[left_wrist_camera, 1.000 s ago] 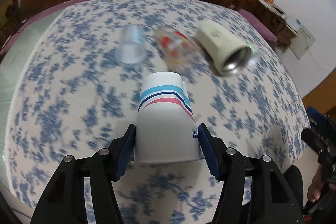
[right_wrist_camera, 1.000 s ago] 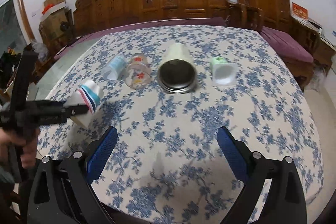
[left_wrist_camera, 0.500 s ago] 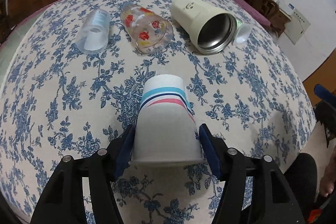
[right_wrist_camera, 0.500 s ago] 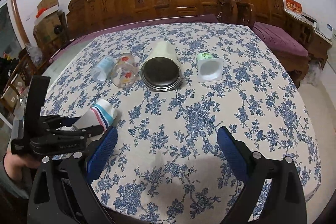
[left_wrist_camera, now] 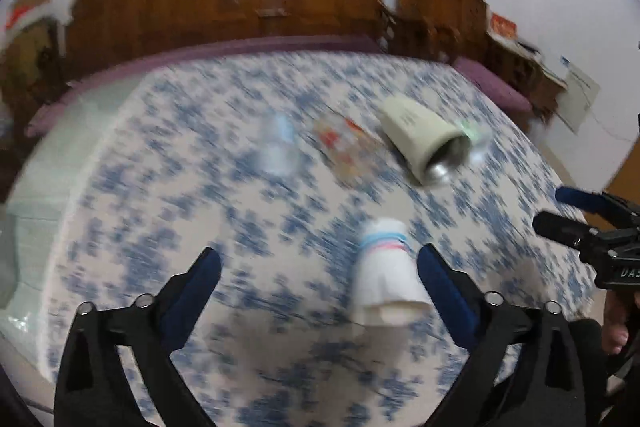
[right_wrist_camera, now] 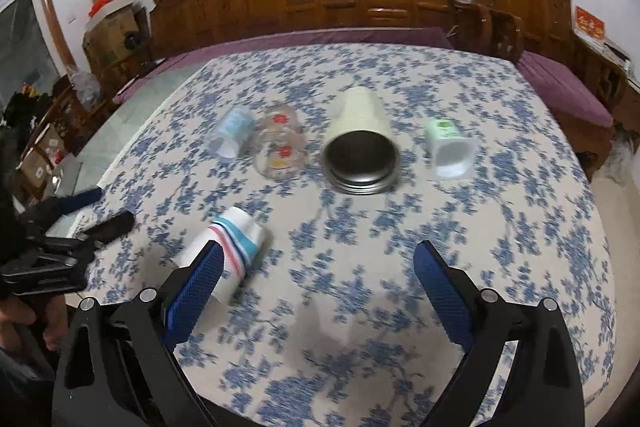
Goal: Flip cup upside down
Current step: 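Grasp the striped paper cup with the right gripper and lift it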
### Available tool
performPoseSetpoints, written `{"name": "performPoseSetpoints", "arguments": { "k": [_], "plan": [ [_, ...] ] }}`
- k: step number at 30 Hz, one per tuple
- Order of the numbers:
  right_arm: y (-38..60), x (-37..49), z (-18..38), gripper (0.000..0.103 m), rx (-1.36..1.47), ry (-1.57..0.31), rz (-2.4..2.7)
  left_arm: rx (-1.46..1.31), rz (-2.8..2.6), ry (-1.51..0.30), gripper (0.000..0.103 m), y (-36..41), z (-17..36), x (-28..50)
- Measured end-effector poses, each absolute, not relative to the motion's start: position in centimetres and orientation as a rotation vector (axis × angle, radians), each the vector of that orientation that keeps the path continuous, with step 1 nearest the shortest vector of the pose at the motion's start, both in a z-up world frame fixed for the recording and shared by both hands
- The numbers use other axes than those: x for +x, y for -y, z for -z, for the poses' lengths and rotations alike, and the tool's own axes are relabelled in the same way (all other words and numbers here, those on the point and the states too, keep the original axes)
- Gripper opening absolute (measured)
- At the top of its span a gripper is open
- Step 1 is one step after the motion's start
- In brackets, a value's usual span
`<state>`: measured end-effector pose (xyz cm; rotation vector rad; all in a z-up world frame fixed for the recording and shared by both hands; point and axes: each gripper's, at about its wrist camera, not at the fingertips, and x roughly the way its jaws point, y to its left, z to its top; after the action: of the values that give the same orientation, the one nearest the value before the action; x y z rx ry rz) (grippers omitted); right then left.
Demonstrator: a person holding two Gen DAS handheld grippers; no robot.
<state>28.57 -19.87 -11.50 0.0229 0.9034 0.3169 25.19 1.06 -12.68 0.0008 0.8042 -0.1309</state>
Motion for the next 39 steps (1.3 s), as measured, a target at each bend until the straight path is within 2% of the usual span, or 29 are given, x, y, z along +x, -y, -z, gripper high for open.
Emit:
{"name": "performPoseSetpoints", "arguments": {
  "k": [6, 15, 19, 24, 39],
  "plan": [
    [16.0, 31.3, 13.0, 0.097, 0.016, -1.015, -0.354, -0.041, 0.035, -0.730, 0.095, -5.9, 12.3, 25.0],
    [11.2, 35.5, 17.3, 0.095, 0.071, -1.267, -0.365, -0.120, -0.009, -0.723, 0.095, -10.3, 13.4, 25.1],
    [9.6, 36.6, 19.4, 0.090, 0.097, -1.373, -0.365, -0.103, -0.023, -0.723, 0.095, -10.4, 13.6, 25.2],
    [9.4, 37.6, 21.8, 0.087, 0.142, -1.477, -0.351, -0.083, -0.015, -0.719, 0.095, -9.9, 13.6, 25.0],
    [10.2, 38.7, 22.9, 0.082, 0.247, -1.550, -0.357, -0.034, -0.001, -0.725, 0.095, -8.6, 13.8, 25.0]
  ]
}}
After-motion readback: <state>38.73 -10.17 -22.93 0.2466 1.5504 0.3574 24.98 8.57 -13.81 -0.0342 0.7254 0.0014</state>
